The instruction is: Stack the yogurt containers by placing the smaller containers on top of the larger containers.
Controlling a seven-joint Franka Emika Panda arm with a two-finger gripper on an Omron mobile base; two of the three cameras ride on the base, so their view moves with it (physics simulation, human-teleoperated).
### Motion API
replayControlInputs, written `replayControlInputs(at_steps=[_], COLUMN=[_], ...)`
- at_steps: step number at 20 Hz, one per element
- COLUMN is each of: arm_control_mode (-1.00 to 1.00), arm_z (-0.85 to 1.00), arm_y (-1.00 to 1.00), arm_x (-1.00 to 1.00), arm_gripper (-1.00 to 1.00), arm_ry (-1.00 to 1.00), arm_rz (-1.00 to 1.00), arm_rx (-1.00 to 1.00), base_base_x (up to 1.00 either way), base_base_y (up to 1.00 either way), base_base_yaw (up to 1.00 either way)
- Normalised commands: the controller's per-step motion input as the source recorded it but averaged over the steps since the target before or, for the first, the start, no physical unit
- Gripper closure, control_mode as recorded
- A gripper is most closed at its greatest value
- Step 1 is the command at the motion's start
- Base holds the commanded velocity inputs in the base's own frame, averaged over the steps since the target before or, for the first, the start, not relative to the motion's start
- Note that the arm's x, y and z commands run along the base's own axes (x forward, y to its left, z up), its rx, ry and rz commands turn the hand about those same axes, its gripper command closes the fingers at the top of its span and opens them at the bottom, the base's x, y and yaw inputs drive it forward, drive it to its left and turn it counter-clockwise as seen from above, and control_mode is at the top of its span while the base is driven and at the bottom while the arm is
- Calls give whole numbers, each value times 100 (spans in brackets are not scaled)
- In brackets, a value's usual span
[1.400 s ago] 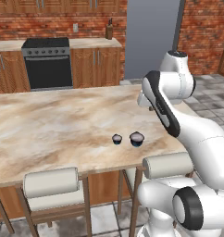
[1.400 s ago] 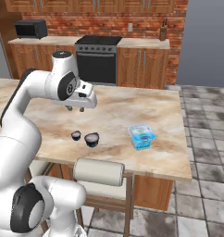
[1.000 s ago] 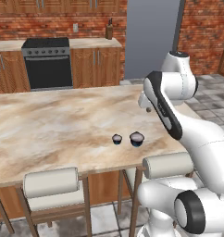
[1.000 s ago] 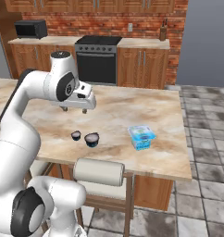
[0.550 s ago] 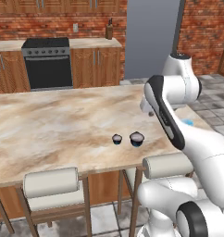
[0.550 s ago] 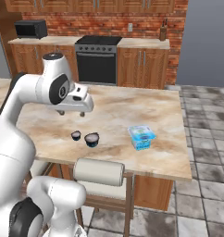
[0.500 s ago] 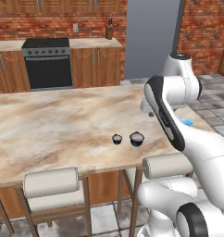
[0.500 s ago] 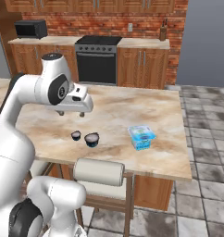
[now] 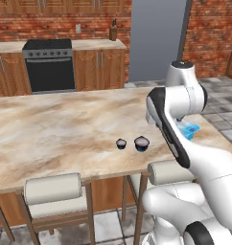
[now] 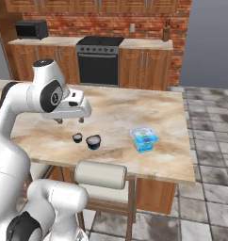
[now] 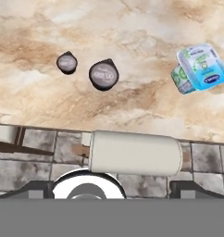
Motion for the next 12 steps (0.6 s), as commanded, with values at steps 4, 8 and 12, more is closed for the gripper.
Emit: replayControlInputs(at_steps=[4, 8, 12], arm_control_mode=[-100, -100, -100], arm_z=[-15, -14, -16], arm_y=[6, 9, 7], arm_x=[-11, -9, -13], arm_gripper=[-100, -100, -100], arm_ry=[2, 2, 0], arm_rz=[11, 13, 14], arm_rx=[-9, -10, -10], base_base_x=[0, 0, 0], base_base_y=[0, 0, 0], base_base_yaw=[0, 0, 0])
